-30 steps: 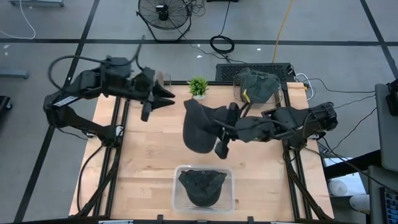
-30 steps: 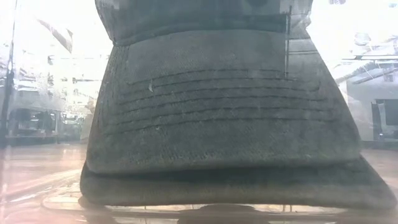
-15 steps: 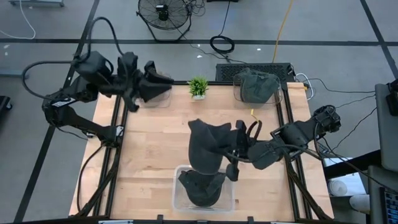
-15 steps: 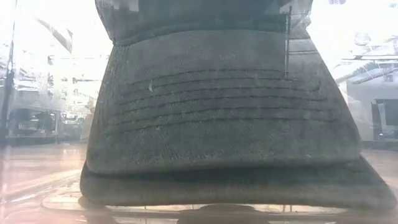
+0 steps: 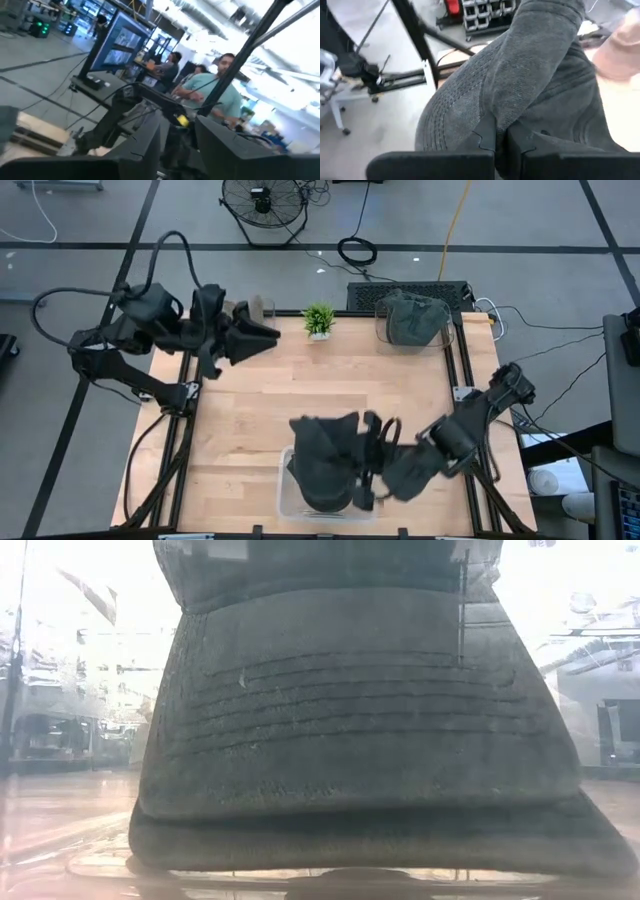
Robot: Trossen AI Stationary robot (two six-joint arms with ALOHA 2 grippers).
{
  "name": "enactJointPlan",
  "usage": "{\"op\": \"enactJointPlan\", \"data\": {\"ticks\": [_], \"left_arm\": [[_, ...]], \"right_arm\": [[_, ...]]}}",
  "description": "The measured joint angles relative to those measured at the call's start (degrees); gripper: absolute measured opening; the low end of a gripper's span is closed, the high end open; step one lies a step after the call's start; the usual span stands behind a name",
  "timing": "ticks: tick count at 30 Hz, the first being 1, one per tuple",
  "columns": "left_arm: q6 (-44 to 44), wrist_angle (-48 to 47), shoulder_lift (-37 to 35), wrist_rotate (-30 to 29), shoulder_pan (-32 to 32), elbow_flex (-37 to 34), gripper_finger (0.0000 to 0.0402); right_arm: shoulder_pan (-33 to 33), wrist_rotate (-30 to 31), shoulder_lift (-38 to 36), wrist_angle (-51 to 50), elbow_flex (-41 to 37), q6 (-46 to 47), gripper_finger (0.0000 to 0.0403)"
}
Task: Pick & Place hat
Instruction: Put the black cap into the white transparent bin
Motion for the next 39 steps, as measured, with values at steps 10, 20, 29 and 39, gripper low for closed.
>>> {"op": "enactJointPlan", "data": {"ticks": [10, 20, 29, 39], "left_arm": [[2.5, -16.0, 0.9, -9.5, -5.7, 0.0, 0.0131], [-0.5, -23.8, 6.9, -12.0, -13.4, 0.0, 0.0131], [-1.3, -23.9, 9.0, -13.5, -18.5, 0.0, 0.0131], [-7.7, -23.8, 8.9, -15.9, -21.0, 0.0, 0.0131]], "right_arm": [[2.0, -1.7, 5.7, -8.8, -0.1, 10.6, 0.0000], [-1.0, -10.8, 9.7, -7.3, 0.0, 11.7, 0.0002], [-0.9, -12.0, 13.5, -7.3, -0.1, 18.0, 0.0009], [-1.4, -16.4, 13.3, 6.7, -9.5, 19.2, 0.0023]]}}
